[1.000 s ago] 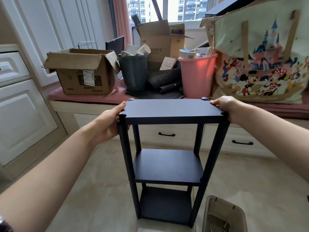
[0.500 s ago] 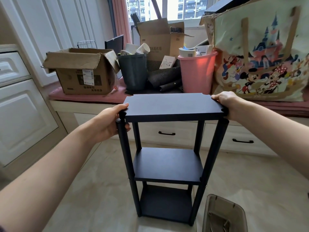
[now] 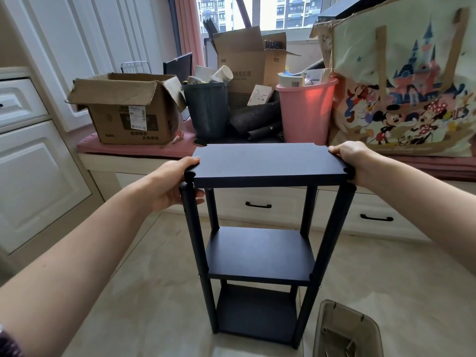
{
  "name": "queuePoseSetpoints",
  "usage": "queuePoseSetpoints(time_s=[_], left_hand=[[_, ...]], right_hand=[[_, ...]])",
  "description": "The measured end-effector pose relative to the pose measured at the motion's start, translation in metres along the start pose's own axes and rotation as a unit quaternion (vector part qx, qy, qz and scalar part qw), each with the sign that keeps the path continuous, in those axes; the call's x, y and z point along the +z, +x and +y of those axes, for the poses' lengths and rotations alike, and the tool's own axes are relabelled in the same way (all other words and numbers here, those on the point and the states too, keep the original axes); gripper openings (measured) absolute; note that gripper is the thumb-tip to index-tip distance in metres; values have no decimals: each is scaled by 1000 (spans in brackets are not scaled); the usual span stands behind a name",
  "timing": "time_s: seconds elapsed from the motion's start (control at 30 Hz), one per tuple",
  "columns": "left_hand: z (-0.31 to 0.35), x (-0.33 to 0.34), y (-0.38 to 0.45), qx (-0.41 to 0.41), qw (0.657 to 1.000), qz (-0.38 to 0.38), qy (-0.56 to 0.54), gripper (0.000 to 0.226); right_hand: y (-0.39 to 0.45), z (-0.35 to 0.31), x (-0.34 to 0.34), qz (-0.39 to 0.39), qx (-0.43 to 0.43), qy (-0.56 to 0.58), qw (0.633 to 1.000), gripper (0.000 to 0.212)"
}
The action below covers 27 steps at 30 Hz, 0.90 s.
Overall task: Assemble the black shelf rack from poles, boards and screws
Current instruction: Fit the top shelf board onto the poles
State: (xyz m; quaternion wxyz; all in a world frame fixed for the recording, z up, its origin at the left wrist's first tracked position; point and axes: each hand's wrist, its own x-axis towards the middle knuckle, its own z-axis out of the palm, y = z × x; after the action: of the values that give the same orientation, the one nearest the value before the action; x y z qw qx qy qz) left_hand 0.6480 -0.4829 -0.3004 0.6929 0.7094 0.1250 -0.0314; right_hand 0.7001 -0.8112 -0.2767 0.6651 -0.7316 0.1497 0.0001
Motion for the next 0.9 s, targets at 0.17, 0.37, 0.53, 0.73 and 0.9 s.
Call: queuePoseSetpoints(time_s=[0.17, 0.37, 0.53, 0.73, 0.9], left_hand=[[2, 1, -2, -10, 1000, -11, 18, 28], [4, -3, -6, -37, 998, -43, -14, 25], [3, 2, -5, -34, 999, -14, -1, 27], [-4, 0, -5, -30, 998, -42, -30, 38], [-18, -7, -14, 43, 988, -129, -76, 48]], right_hand=[[4, -2, -2, -16, 15, -20, 1000, 19], [6, -4, -1, -13, 8, -50, 999, 17], [7, 1, 0, 7, -7, -48, 999, 13], [4, 2, -1, 13, -3, -47, 999, 12], [1, 2, 0, 32, -10, -59, 998, 15]])
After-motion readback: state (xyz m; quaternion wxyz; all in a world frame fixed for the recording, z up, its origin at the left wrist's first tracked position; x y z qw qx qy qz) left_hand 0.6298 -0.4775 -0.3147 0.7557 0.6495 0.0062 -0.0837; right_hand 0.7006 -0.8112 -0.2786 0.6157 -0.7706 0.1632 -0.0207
